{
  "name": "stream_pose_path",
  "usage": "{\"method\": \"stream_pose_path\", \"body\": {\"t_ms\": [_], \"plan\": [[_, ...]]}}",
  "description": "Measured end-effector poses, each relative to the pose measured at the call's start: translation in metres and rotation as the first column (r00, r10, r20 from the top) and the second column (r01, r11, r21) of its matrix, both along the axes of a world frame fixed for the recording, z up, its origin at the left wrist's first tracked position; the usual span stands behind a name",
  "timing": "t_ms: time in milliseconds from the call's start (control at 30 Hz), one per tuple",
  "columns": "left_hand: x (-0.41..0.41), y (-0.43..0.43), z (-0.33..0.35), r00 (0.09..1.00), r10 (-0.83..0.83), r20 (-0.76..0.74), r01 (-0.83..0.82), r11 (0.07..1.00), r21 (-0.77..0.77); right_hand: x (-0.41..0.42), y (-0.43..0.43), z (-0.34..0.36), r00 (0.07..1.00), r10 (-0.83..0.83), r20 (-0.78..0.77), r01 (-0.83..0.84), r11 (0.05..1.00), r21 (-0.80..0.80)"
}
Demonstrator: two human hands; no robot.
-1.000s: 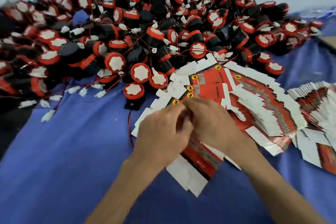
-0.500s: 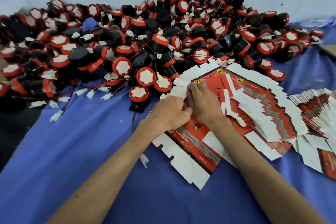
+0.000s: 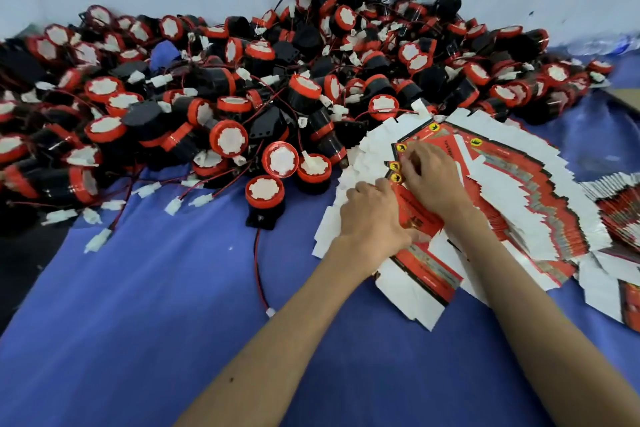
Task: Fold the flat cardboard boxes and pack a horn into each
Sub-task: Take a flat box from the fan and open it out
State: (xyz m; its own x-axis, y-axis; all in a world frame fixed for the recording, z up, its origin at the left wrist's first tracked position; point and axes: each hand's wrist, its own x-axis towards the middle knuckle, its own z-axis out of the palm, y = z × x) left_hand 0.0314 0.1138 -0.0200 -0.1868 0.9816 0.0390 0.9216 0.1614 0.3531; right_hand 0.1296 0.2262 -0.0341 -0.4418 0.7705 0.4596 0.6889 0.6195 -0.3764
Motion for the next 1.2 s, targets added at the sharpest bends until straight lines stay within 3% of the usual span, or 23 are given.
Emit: {"method": "stream_pose_path", "body": {"t_ms": [67, 167, 300, 400, 500, 567, 700, 833, 933, 1100, 1133, 1200], "plan": [[-0.008, 0.003, 0.001, 0.997, -0.05, 0.059, 0.052, 0.998, -0.032, 0.004, 0.001, 0.003, 1.0, 0.0, -0.031, -0.002, 0.999, -0.051], [-0.034, -0.001, -0.002, 0.948, -0.103, 0.302, 0.115, 0.993, -0.024, 0.004, -0.001, 0.013, 0.993, -0.025, -0.117, -0.001, 0.977, -0.214], [-0.093, -0.016, -0.008, 0.738, -0.026, 0.674, -0.116, 0.979, 0.165, -0.001, -0.02, 0.027, 0.953, 0.038, -0.301, -0.18, 0.87, -0.458], [-0.107, -0.023, -0.017, 0.588, -0.015, 0.809, -0.261, 0.943, 0.207, -0.014, -0.047, 0.027, 0.933, 0.198, -0.3, -0.323, 0.828, -0.458], [-0.102, -0.026, -0.019, 0.547, -0.085, 0.833, -0.309, 0.904, 0.295, -0.029, -0.064, 0.017, 0.893, 0.256, -0.371, -0.402, 0.823, -0.402], [-0.104, -0.032, -0.021, 0.524, -0.152, 0.838, -0.258, 0.909, 0.327, -0.036, -0.069, 0.013, 0.862, 0.174, -0.476, -0.377, 0.848, -0.373], [-0.107, -0.045, -0.021, 0.515, -0.216, 0.83, -0.111, 0.943, 0.314, -0.038, -0.068, 0.005, 0.725, -0.182, -0.665, -0.168, 0.889, -0.426], [-0.106, -0.049, -0.02, 0.35, -0.283, 0.893, -0.162, 0.921, 0.356, -0.042, -0.066, -0.003, 0.599, -0.408, -0.689, -0.105, 0.813, -0.573], [-0.108, -0.049, -0.021, 0.343, -0.29, 0.893, -0.131, 0.927, 0.351, -0.045, -0.07, -0.004, 0.627, -0.379, -0.681, -0.162, 0.791, -0.59], [-0.113, -0.047, -0.023, 0.171, -0.271, 0.947, -0.092, 0.953, 0.289, -0.045, -0.076, 0.0, 0.737, -0.243, -0.63, -0.2, 0.813, -0.547], [-0.113, -0.046, -0.023, 0.178, -0.268, 0.947, -0.097, 0.953, 0.288, -0.046, -0.078, 0.001, 0.785, -0.176, -0.594, -0.173, 0.858, -0.484], [-0.112, -0.045, -0.023, 0.214, -0.274, 0.938, -0.119, 0.945, 0.304, -0.05, -0.084, 0.002, 0.924, -0.062, -0.377, -0.035, 0.969, -0.244]]}}
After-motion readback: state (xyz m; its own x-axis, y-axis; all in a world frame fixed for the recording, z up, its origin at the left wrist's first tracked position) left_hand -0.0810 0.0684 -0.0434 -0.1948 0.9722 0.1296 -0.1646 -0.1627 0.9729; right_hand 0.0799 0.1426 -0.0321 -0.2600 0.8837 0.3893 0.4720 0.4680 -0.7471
